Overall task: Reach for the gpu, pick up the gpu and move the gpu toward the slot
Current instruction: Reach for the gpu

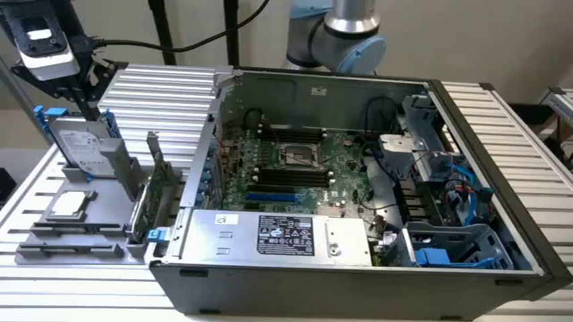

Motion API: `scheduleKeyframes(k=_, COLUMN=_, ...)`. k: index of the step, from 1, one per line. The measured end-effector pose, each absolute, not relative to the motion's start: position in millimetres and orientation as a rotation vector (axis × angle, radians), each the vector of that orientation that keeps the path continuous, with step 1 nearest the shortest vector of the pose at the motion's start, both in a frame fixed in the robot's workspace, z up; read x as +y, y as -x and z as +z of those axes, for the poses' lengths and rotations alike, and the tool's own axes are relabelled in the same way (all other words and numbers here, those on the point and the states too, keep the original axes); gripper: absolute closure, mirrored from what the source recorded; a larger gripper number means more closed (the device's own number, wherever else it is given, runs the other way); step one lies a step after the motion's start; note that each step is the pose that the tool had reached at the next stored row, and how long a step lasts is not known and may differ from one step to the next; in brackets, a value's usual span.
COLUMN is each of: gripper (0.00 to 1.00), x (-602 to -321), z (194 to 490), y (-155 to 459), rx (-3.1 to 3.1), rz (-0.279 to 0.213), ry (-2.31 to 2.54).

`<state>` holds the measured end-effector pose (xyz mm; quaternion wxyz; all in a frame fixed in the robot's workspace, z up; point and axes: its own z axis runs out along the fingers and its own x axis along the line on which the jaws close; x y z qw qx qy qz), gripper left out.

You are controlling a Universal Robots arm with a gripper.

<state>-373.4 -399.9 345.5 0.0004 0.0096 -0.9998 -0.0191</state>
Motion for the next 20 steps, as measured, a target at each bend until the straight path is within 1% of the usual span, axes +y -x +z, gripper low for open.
scheduleKeyframes(k=14, gripper=0.89, x=-400.7, z=345.6, y=373.4, rx=-3.14, rz=-0.06, ry=-0.03)
scheduleKeyframes(k=20, gripper=0.89, x=-418.0, z=345.5, y=366.5, rx=-3.14, rz=-0.06, ry=-0.03)
